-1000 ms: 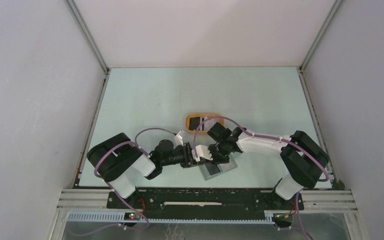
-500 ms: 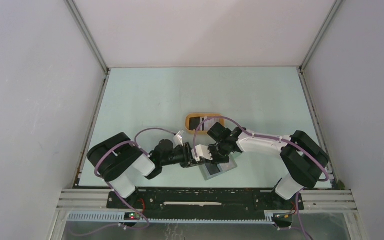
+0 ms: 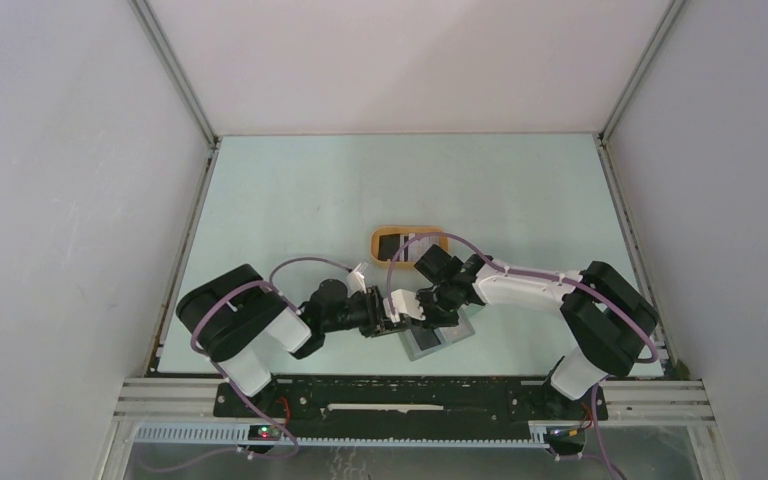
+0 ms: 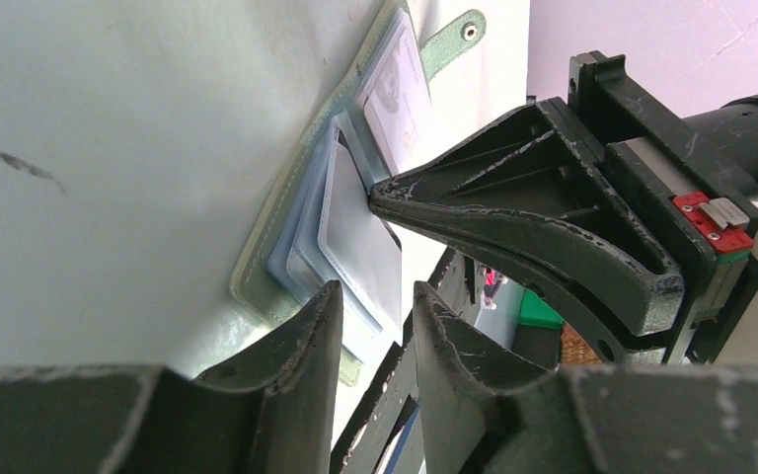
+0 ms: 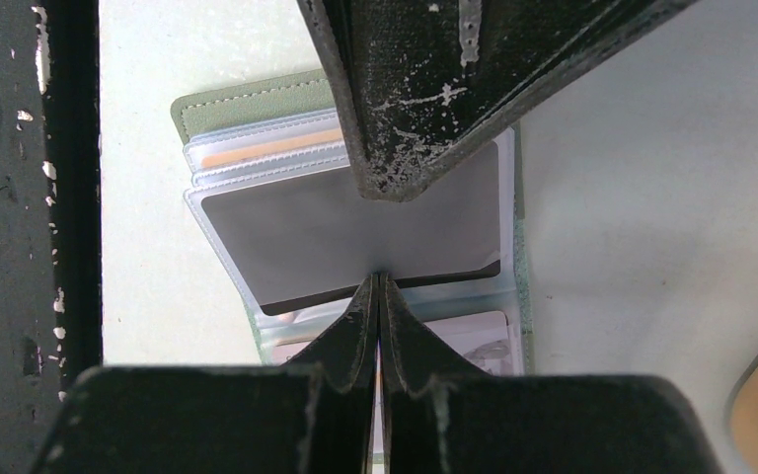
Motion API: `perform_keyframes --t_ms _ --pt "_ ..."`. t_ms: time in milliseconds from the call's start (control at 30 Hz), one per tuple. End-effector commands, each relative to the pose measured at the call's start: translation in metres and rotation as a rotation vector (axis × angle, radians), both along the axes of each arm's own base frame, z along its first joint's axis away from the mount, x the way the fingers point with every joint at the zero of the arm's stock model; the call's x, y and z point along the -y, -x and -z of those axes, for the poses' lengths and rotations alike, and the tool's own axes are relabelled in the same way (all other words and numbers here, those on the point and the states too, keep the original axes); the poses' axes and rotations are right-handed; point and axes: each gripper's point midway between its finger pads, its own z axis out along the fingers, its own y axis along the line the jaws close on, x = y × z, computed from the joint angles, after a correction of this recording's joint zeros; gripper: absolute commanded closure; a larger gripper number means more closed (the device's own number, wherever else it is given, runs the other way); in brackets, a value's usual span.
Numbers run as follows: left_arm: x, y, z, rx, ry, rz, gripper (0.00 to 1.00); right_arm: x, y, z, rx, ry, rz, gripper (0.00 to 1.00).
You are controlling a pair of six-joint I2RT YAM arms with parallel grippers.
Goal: Put the credit cards into the card holder
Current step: Insert the credit card into the card holder.
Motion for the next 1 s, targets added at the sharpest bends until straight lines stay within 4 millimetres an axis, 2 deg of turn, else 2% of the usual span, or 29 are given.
perform_keyframes --t_ms 0,667,967 --pt "0.01 -0.012 -0.013 0.029 0.038 -0.003 0.63 0.001 -0.004 0.007 0.017 0.024 0.002 0.94" --pt "0.014 -0.016 -0.013 0.02 0.043 0.002 0.63 0.0 -0.007 0.005 0.019 0.015 0.02 0.89" --pt "0.017 -0.018 -0.019 0.037 0.058 0.011 0.63 0.004 -0.023 -0.017 0.018 -0.051 0.099 0.78"
